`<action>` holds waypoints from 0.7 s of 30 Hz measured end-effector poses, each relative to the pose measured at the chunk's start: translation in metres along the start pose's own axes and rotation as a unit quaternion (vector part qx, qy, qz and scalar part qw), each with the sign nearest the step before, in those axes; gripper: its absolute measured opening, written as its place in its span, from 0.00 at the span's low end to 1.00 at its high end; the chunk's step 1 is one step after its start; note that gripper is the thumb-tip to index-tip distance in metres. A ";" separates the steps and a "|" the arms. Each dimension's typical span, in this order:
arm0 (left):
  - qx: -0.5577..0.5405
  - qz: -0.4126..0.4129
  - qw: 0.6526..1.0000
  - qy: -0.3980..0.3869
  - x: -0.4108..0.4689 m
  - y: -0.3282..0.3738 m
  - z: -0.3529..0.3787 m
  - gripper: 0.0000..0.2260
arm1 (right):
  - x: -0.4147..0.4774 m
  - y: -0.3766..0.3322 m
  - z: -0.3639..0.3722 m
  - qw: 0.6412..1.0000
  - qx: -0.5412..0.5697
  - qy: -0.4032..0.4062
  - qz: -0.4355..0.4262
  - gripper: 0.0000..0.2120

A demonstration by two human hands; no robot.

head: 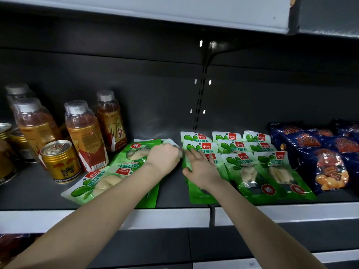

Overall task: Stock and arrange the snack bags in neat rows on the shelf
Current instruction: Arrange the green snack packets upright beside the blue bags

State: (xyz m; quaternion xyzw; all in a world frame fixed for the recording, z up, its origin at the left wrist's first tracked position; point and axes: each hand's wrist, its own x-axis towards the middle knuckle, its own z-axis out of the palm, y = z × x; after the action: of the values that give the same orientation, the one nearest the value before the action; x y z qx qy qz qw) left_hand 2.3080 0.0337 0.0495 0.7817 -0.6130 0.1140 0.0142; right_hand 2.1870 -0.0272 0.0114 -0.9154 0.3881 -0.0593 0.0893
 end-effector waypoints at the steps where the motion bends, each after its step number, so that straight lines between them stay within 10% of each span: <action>1: -0.023 -0.027 0.999 0.023 0.001 -0.004 -0.006 0.12 | -0.001 0.000 -0.001 1.000 0.013 0.007 0.001 0.33; 12: -0.445 -0.182 0.853 0.202 0.002 -0.048 -0.034 0.16 | 0.009 -0.042 -0.033 0.935 0.340 0.097 -0.013 0.35; 17: -0.673 -0.192 0.710 0.078 0.000 -0.056 -0.025 0.10 | 0.016 -0.031 -0.039 0.743 0.663 0.021 0.086 0.40; 21: -0.691 -0.181 0.700 0.003 -0.007 -0.058 -0.005 0.09 | 0.012 -0.015 -0.030 0.759 0.635 0.025 0.144 0.38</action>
State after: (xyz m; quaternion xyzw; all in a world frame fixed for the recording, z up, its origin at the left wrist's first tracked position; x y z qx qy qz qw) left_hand 2.3615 0.0557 0.0594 0.6479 -0.3658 -0.3441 0.5727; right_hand 2.2000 -0.0290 0.0443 -0.5809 0.3907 -0.3016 0.6473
